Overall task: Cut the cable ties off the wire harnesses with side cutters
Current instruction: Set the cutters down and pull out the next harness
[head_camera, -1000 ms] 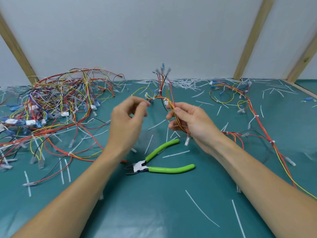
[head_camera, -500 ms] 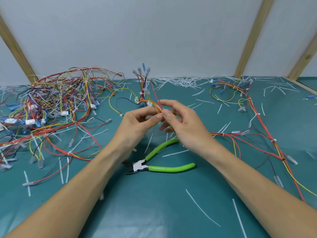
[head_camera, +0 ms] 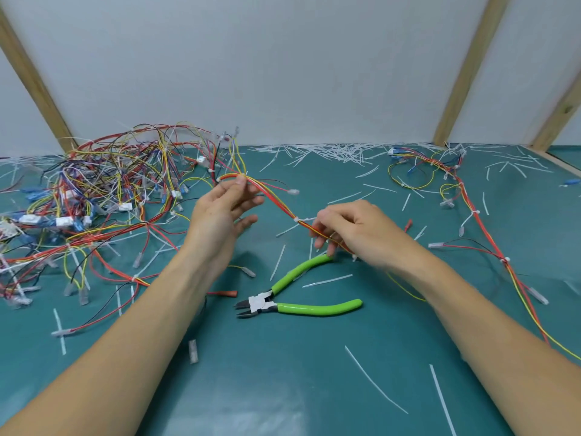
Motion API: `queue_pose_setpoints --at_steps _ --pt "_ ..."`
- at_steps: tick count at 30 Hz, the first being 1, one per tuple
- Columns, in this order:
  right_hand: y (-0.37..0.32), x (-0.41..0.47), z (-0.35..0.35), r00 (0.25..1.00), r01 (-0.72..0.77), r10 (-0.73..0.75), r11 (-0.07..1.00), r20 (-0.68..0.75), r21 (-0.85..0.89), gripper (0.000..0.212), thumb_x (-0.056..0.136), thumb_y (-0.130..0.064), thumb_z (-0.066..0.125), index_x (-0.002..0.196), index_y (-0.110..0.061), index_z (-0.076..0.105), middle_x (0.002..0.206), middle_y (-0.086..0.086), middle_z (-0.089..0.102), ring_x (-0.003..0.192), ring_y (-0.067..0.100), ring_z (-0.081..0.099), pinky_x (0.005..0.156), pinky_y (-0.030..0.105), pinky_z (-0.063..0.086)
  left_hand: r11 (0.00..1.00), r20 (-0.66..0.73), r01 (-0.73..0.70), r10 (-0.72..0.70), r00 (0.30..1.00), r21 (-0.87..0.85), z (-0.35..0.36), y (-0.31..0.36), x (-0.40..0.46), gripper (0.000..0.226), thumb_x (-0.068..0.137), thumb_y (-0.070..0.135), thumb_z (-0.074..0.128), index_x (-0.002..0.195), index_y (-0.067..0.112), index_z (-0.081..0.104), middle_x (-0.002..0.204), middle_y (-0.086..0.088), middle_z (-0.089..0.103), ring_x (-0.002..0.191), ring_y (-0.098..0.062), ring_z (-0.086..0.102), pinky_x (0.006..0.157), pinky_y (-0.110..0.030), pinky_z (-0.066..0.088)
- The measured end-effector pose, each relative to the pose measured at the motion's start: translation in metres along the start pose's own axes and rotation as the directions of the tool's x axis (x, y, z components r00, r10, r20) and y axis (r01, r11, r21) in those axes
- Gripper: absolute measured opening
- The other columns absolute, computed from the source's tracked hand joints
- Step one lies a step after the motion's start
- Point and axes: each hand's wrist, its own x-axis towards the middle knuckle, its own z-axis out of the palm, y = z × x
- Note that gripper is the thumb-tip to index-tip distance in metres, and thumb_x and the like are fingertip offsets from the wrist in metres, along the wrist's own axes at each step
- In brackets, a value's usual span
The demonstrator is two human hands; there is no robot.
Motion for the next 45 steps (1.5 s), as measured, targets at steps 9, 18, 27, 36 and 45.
queue_pose_setpoints --at_steps 9,18,27,36,45 --pt "-0.004 -0.002 -0.002 0.99 -0.042 -0.022 0.896 0.138 0.442 0.014 0.103 -0.008 0.058 0.099 -0.004 0.071 0.076 0.003 0.071 0.06 0.012 0.061 0.056 0.023 0.052 0.992 -0.001 -0.035 0.035 0.999 0.124 0.009 0.0 -0.005 0.038 0.105 0.047 0.04 0.099 0.023 0.069 0.09 0.007 0.076 0.083 -0.007 0.071 0.062 -0.021 0.05" --pt "-0.004 -0.001 -0.003 0.986 -0.103 0.011 0.827 0.167 0.553 0.016 0.101 -0.021 0.063 0.105 -0.012 0.075 0.095 0.004 0.078 0.069 0.011 0.069 0.065 0.024 0.058 0.917 0.256 -0.258 0.183 0.949 0.303 0.02 -0.005 -0.017 0.02 0.092 0.036 0.065 0.094 0.017 0.073 0.089 -0.001 0.077 0.079 -0.016 0.071 0.062 -0.024 0.051" --pt "-0.002 -0.002 -0.017 0.917 -0.218 0.02 0.861 0.398 0.459 0.031 0.102 -0.039 0.059 0.12 -0.018 0.072 0.119 0.007 0.076 0.103 0.024 0.075 0.086 0.04 0.064 0.967 -0.089 -0.218 0.23 0.969 0.132 0.005 0.002 -0.003 0.023 0.1 0.03 0.06 0.078 0.022 0.065 0.082 0.002 0.075 0.076 -0.014 0.074 0.051 -0.018 0.048" --pt "0.002 0.004 -0.018 0.875 -0.408 0.224 0.819 0.43 0.403 0.08 0.102 -0.071 0.024 0.119 -0.009 0.071 0.115 0.011 0.077 0.102 0.032 0.076 0.059 0.038 0.062 0.968 -0.234 -0.225 0.246 0.941 0.114 -0.01 0.004 0.008 0.014 0.106 0.019 0.046 0.101 0.015 0.059 0.073 0.002 0.067 0.056 -0.01 0.066 0.05 -0.021 0.052" --pt "0.005 0.01 -0.023 0.944 -0.257 0.33 0.724 0.005 0.64 0.069 0.105 -0.064 0.029 0.111 -0.01 0.072 0.101 0.009 0.08 0.089 0.022 0.078 0.06 0.034 0.063 0.854 0.55 -0.302 0.023 0.835 0.423 0.02 0.005 -0.026 0.027 0.102 0.021 0.052 0.121 0.023 0.072 0.056 0.013 0.026 0.049 -0.006 0.022 0.043 -0.014 0.021"
